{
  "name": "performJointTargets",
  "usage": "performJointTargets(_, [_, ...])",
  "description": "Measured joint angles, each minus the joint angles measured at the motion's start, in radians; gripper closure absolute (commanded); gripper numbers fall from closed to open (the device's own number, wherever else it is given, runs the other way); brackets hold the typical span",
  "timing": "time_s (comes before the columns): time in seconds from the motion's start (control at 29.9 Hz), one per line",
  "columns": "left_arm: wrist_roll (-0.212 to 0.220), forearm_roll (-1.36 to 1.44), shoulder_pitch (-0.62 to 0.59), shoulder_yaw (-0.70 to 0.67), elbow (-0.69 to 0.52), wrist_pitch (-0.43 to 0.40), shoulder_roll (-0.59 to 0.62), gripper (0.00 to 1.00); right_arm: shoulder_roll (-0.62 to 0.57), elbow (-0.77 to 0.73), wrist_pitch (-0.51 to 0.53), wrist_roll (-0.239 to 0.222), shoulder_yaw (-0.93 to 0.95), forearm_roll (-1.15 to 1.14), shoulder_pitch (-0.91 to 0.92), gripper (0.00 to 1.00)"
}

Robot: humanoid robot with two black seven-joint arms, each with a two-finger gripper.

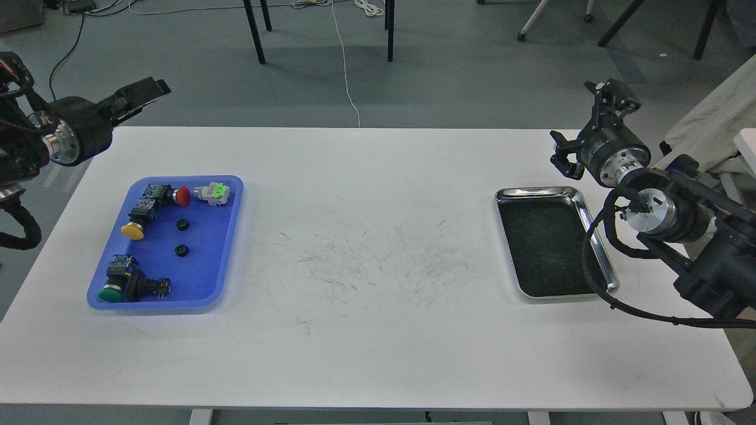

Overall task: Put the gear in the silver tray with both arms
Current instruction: 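Move the left gripper over the blue tray and lower toward the black gear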

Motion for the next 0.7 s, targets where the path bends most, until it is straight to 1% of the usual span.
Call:
performJointTargets(0.1, [0.0, 0.057, -0.039, 0.082, 0.001, 0.017, -0.022, 0.01, -0.001, 0.0, 0.0, -0.002, -0.002, -0.002, 0.003, 0.01])
performJointTargets(0.27, [-0.003, 0.186, -0.081, 0.203, -0.001, 0.097, -0.069, 0.01, 0.002, -0.001, 0.0, -0.003, -0.004, -0.005, 0.007, 0.01])
performJointTargets(0.5, [-0.011, 0.273, -0.093, 0.313, 0.015, 0.17, -0.148, 0.01, 0.0, 0.0, 0.0, -0.003, -0.006, -0.006, 0.007, 0.01])
performJointTargets(0.7, [-0.036, 0.345, -0.089, 0.358, 0.017, 0.227, -0.172, 0.01, -0.001, 0.0, 0.0, -0.003, -0.006, -0.006, 0.001, 0.01])
